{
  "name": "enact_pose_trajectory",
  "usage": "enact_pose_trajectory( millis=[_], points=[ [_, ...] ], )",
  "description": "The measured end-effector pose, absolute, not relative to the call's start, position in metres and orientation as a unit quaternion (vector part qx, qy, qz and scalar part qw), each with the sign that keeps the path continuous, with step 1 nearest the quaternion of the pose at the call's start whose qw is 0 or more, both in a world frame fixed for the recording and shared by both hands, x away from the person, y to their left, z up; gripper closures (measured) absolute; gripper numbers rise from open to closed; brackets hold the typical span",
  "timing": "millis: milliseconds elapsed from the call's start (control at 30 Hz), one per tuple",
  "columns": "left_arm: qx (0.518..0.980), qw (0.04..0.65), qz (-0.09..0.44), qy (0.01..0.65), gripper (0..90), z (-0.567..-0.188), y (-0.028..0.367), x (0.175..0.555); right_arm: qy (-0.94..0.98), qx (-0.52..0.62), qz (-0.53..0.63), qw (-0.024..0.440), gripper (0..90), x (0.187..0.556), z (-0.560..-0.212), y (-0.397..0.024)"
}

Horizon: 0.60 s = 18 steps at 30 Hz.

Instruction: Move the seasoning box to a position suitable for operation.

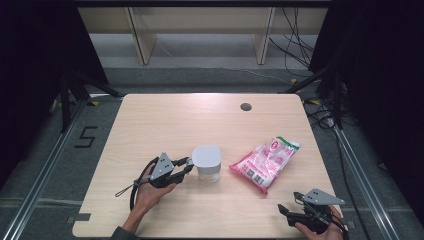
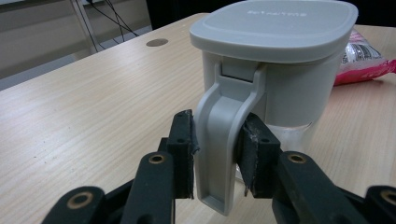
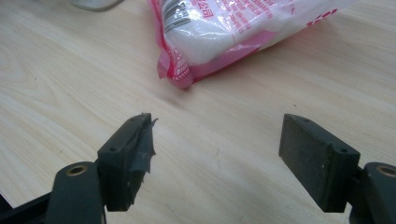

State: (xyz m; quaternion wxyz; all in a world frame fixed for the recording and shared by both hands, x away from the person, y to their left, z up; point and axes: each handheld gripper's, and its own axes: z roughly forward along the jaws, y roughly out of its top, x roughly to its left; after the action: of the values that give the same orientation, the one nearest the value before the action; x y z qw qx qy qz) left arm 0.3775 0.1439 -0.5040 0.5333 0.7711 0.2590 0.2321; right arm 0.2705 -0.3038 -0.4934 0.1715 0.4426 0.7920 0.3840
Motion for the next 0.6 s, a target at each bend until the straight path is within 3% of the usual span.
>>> enact_pose_trajectory(
  millis=[267,467,600],
  points=[
    [0.762,0.547,0.215,0.270,65.4,-0.505,0.146,0.383,0.783,0.462,0.383,0.162,27.0,0.269,-0.494,-0.302],
    [0.753,0.562,0.184,0.289,41.6,-0.498,0.155,0.380,0.792,0.443,0.382,0.175,27.0,0.268,-0.494,-0.308],
    [0.766,0.553,0.167,0.284,34.4,-0.493,0.160,0.374,0.790,0.444,0.386,0.173,27.0,0.268,-0.494,-0.307]
  ],
)
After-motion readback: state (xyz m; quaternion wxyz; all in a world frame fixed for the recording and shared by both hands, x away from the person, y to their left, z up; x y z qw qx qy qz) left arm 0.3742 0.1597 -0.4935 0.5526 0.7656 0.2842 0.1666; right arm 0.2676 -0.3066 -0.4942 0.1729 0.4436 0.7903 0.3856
